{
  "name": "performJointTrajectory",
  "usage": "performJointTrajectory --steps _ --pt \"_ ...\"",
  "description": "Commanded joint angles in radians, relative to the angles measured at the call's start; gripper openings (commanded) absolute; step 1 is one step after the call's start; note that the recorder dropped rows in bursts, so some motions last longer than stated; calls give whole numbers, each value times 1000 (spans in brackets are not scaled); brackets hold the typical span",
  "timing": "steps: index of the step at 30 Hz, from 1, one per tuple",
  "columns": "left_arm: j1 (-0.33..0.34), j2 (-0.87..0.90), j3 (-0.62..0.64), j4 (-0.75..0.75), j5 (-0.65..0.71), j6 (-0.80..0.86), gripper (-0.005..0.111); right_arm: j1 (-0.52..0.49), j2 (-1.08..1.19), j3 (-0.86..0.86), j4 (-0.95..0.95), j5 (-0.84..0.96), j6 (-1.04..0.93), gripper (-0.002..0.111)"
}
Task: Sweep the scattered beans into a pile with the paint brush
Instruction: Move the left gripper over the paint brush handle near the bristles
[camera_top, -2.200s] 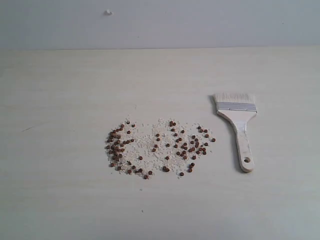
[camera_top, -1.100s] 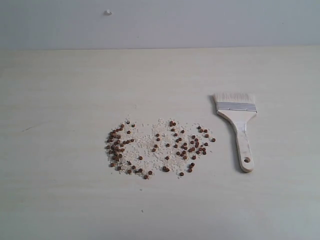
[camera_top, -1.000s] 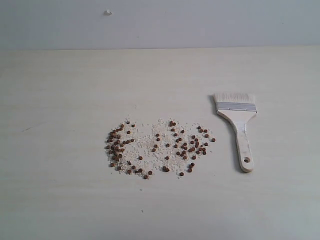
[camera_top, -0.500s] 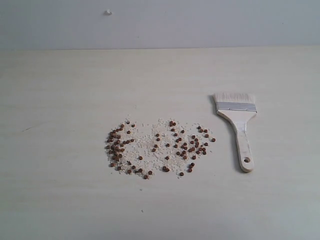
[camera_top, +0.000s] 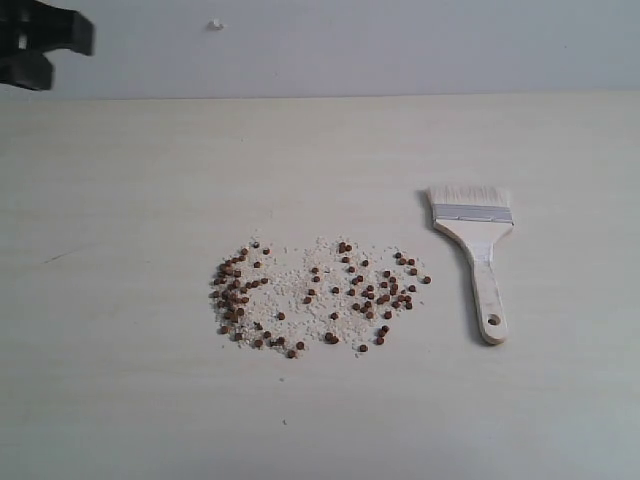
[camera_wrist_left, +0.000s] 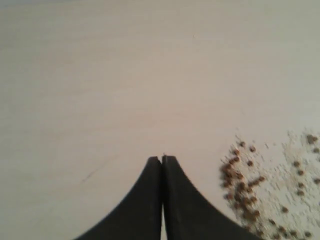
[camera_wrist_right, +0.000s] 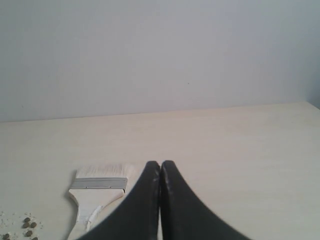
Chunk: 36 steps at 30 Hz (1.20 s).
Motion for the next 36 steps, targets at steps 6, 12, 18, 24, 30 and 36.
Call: performJointTrajectory --steps 6,12,18,24,30,36 --pt "-250 362 -294 -18 153 -89 0 -6 -7 5 -8 -12 -1 0" --pt "-334 565 -472 -127 146 -134 21 -6 -7 5 -8 -12 -1 0" --pt "-411 743 -619 -143 117 -192 42 -6 -7 5 -8 -12 -1 0" --pt "-449 894 -775 -145 106 -233 42 -6 -7 5 -8 -12 -1 0" --pt "-461 1030 -941 -211 197 -222 42 -6 -7 5 -8 -12 -1 0" --pt "-482 1117 -1091 -273 255 -176 42 -6 -7 5 -8 -12 -1 0"
